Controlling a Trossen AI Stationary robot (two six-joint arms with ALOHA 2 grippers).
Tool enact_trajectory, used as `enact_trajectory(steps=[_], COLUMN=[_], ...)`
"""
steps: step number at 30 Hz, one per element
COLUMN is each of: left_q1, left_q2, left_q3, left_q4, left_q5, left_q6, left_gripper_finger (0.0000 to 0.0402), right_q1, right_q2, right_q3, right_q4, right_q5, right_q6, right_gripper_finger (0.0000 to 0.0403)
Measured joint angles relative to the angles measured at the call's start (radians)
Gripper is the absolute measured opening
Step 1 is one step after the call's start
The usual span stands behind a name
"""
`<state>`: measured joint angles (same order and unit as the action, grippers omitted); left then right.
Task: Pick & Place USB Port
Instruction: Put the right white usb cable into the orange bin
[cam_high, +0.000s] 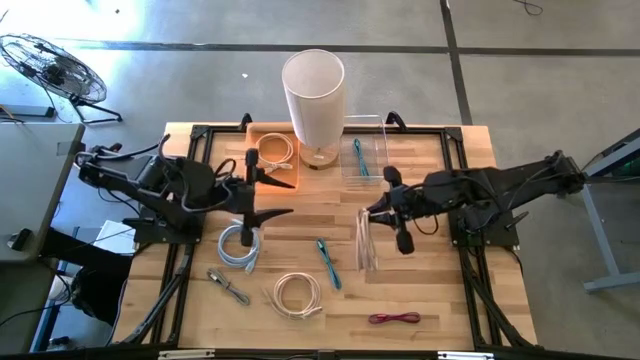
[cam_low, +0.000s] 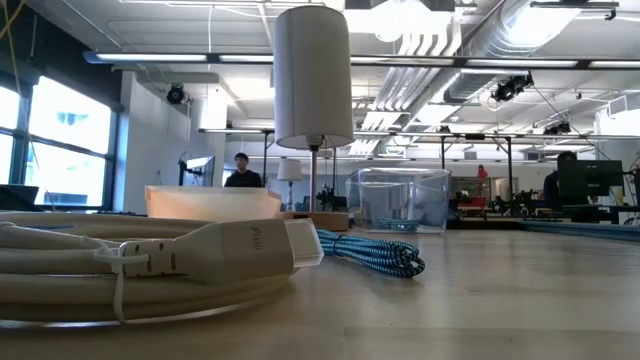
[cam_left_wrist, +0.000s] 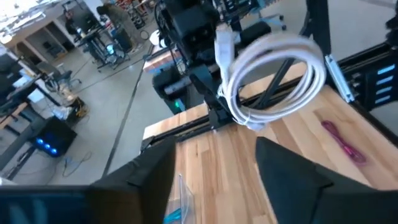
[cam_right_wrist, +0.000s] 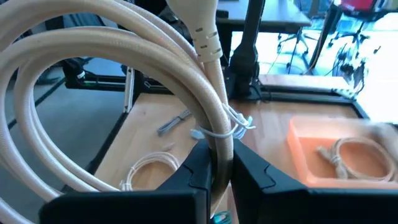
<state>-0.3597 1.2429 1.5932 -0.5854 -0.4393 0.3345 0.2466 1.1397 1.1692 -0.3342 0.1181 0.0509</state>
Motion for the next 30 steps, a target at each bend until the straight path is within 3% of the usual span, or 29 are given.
enact_trajectory(steps=[5,15,24,30], left_q1=[0.000,0.005,0.020,0.021], left_q2=[0.038,0.130,0.131,0.130], left_q3=[0.000,0.000,0.000,0.000], left_q4=[0.029,0.269,0.250,0.235], left_q5=[-0.023,-0.005,-0.091,-0.096], left_q6=[-0.001,-0.018,-0.028,-0.026], left_gripper_finger=[0.0272,0.0277,0.0275,0.0275], right_q1=[-0.025,-0.030,0.007,0.049], right_q2=[0.000,0.105,0.208,0.214], right_q3=[0.032,0.136,0.233,0.263], right_q4=[0.008,0.025,0.069,0.070], right_q5=[0.141,0.745,0.852,0.943], right_q6=[-0.081,-0.269,-0.429,-0.505], right_gripper_finger=[0.0023,0.0023,0.0023,0.0023])
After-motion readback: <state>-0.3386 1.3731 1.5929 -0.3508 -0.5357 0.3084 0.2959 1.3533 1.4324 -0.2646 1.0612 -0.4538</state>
